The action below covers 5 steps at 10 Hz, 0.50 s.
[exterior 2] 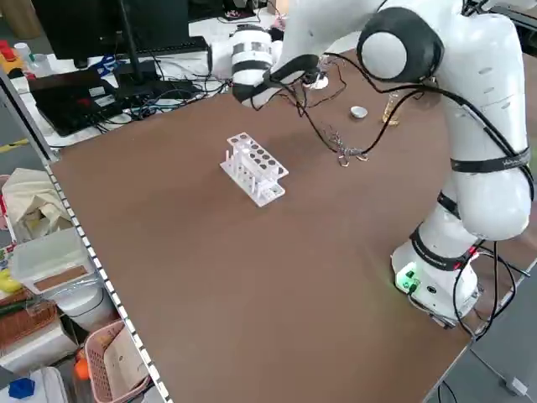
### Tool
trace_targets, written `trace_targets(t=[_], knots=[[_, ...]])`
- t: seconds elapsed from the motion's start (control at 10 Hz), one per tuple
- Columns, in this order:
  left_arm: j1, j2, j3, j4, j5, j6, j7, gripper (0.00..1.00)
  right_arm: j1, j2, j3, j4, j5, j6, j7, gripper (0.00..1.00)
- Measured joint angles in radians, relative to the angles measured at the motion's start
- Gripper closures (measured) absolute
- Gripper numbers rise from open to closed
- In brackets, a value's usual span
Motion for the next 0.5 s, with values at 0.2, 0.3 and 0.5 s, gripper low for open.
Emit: trace_targets(t=[0.2, 0.3, 0.5], knots=[[-0.087, -0.005, -0.001, -0.007, -0.039, 0.067, 0.000, 0.79, 0.000, 0.005, -0.002, -0.005, 0.001, 0.000, 0.000, 0.62], [-0.125, -0.011, -0.001, -0.019, -0.064, 0.101, -0.004, 0.79, 0.000, 0.008, -0.003, -0.005, 0.001, 0.000, 0.000, 0.62], [-0.199, -0.022, -0.002, -0.049, -0.097, 0.178, -0.053, 0.79, -0.002, 0.009, -0.007, -0.006, 0.002, 0.001, 0.000, 0.62]])
